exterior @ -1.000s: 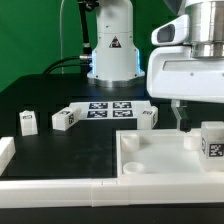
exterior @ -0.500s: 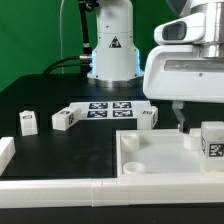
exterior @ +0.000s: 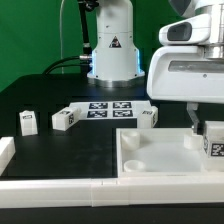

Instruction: Assemble one leg

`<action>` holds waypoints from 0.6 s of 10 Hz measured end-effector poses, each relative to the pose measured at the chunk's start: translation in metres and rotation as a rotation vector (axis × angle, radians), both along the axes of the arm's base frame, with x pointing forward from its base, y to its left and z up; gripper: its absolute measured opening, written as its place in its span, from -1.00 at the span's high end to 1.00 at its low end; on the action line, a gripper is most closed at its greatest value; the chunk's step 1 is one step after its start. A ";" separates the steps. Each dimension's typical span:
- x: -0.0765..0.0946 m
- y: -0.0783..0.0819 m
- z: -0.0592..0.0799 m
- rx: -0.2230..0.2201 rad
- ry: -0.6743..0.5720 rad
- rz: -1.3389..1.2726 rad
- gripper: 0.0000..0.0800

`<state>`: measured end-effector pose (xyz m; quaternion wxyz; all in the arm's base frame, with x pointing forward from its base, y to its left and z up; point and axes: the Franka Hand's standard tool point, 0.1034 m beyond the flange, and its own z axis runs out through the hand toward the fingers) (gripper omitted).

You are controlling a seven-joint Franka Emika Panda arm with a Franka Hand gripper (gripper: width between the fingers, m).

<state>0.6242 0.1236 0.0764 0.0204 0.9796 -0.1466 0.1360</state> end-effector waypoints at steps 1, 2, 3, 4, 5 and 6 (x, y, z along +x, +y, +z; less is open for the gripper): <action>0.000 0.000 0.000 0.000 0.000 0.000 0.27; 0.000 -0.001 0.000 -0.001 0.000 0.000 0.27; 0.000 -0.001 0.000 -0.001 0.000 0.000 0.27; 0.000 -0.002 0.000 0.003 -0.001 -0.015 0.27; 0.000 -0.002 0.000 0.001 0.000 -0.010 0.27; 0.000 -0.002 0.000 0.007 -0.002 -0.030 0.27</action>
Offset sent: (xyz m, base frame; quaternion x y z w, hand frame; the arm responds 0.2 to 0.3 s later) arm 0.0000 0.0000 0.0000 0.0000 0.0000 0.0899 0.9960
